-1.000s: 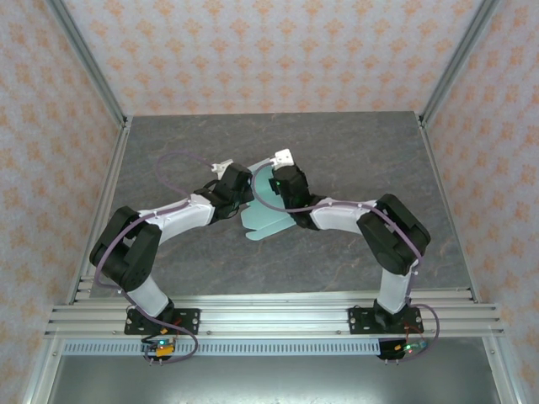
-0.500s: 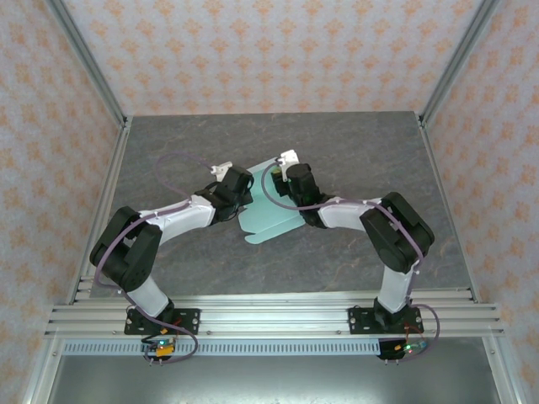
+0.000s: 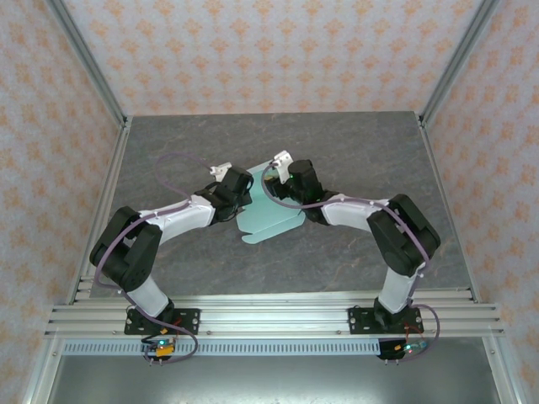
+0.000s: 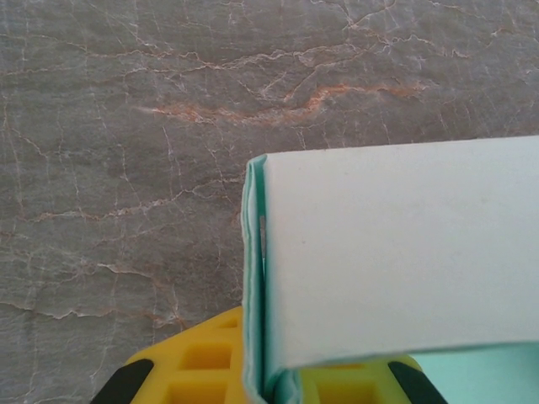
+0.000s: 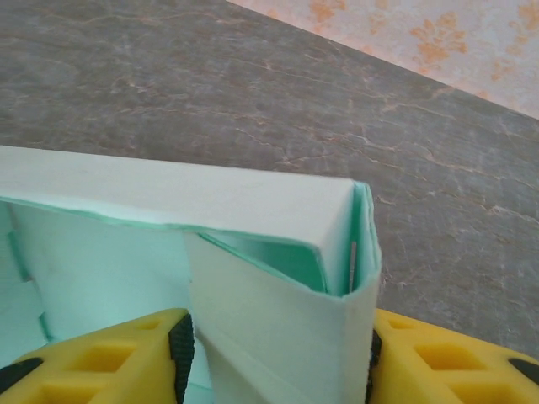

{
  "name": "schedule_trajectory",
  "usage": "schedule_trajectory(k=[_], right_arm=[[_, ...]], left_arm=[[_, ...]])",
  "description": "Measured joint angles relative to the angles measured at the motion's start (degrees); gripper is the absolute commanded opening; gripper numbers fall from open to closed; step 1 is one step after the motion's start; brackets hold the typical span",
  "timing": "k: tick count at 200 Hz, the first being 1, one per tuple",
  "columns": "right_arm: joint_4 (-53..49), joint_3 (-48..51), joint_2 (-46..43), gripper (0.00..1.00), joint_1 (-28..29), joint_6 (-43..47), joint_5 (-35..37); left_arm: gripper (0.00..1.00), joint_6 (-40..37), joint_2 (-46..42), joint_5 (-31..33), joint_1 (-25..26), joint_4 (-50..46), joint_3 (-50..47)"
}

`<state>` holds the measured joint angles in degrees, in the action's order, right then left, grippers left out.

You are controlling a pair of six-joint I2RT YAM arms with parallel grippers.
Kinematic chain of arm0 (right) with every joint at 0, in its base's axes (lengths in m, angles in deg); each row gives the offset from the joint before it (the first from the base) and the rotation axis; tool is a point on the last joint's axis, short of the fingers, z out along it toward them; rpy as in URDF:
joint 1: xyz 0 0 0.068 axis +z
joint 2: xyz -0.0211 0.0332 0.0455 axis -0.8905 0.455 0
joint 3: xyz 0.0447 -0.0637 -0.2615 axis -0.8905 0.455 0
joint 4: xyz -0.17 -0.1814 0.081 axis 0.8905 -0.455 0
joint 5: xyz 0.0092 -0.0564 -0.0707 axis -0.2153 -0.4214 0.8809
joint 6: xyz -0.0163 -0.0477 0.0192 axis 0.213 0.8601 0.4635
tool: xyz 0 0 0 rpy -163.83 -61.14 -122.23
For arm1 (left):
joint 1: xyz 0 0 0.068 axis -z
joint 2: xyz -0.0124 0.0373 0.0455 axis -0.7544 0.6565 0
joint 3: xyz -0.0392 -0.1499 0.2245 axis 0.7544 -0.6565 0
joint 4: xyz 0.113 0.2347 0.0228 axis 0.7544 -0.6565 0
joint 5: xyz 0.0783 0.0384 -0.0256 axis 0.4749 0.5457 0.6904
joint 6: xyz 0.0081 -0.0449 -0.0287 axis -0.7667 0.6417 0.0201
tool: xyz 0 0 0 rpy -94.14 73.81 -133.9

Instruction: Fold the paper box

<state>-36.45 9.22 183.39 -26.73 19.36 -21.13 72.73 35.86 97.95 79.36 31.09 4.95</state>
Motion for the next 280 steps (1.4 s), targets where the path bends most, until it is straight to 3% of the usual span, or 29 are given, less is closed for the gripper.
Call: schedule_trajectory(k=[18, 56, 103, 191, 228, 249, 280], right_arm=[[-1.5, 0.3, -2.5, 0.66, -1.9, 1.9, -5.4], [-7.3, 0.3, -5.8, 0.63, -4.2, 7.0, -15.5], [-8.1, 0.9, -6.0, 0.62, -6.2, 6.3, -17.6], [-5.8, -2.8, -0.7, 0.48, -6.1, -0.5, -10.7], [-4.5, -5.7, 3.1, 0.32, -4.2, -0.3, -8.5], [-2.7, -6.0, 4.3, 0.18, -2.5, 0.9, -1.8], [2.6, -6.0, 6.8, 0.19, 1.4, 0.4, 12.5]], left_arm=[[0.00, -0.2, 0.0, 0.0, 0.0, -0.6, 0.2], [0.00, -0.2, 0.0, 0.0, 0.0, -0.9, 0.6], [0.00, -0.2, 0.0, 0.1, 0.0, -1.1, 0.7], [0.00, -0.1, 0.0, -0.1, 0.0, -0.8, 0.7], [0.00, -0.1, 0.0, -0.1, 0.0, -0.6, 0.7], [0.00, 0.1, 0.0, 0.0, 0.0, -0.7, 0.7], [0.00, 0.8, 0.0, 0.0, 0.0, -0.5, 0.7]])
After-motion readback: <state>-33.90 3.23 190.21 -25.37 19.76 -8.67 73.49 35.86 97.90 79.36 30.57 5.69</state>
